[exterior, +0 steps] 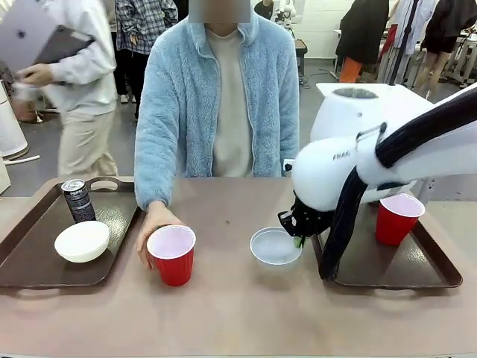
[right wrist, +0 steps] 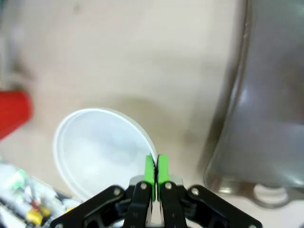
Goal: Prepare tableware on both trays.
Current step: Pick up a Picnic Bowl from the table and place it on a Handle tray.
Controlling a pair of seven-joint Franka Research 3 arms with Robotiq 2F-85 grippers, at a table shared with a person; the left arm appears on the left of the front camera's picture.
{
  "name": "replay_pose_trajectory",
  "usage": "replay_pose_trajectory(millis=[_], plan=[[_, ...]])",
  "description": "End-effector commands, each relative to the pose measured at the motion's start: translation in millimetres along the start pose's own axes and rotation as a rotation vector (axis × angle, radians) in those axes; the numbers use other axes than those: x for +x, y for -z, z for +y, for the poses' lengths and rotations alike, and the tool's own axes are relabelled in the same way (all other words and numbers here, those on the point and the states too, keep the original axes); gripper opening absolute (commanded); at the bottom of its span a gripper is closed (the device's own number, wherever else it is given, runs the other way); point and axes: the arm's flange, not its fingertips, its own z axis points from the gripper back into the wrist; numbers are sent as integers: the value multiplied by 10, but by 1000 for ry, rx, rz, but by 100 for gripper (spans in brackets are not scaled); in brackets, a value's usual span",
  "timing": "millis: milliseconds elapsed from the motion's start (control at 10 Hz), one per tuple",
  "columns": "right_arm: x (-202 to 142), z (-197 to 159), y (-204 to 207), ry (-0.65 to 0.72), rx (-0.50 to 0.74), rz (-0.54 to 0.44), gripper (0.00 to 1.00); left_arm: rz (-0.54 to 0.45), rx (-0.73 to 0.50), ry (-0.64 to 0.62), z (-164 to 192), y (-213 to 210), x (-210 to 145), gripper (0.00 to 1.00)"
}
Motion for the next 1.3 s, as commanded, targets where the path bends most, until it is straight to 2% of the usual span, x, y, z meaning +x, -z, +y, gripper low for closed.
replay_pose_trajectory(millis=[0,200,300,400,600,700,900,1200], plan=[[-334,-68,-826,-35,46,-18,0,-2,17,-14,-35,-9,-20,100],[-493,-158,-1356,-18,37,-78,0,-2,17,-14,-35,-9,-20,100],[-550,-270,-1487,-7,12,-84,0,-2,17,-14,-35,-9,-20,100],[-571,-445,-1522,-4,-31,-64,0,-2,17,-14,-35,-9,-20,100],[-574,-1036,-1506,45,-102,-46,0,-2,17,-14,-35,-9,-20,100],[-609,-1338,-1504,94,-99,-51,0,-2,17,-14,-35,-9,-20,100],[-665,-1696,-1505,105,-107,-36,0,-2,17,-14,-35,-9,-20,100],[-656,-1651,-1507,127,-105,-34,0,-2,17,-14,-35,-9,-20,100]])
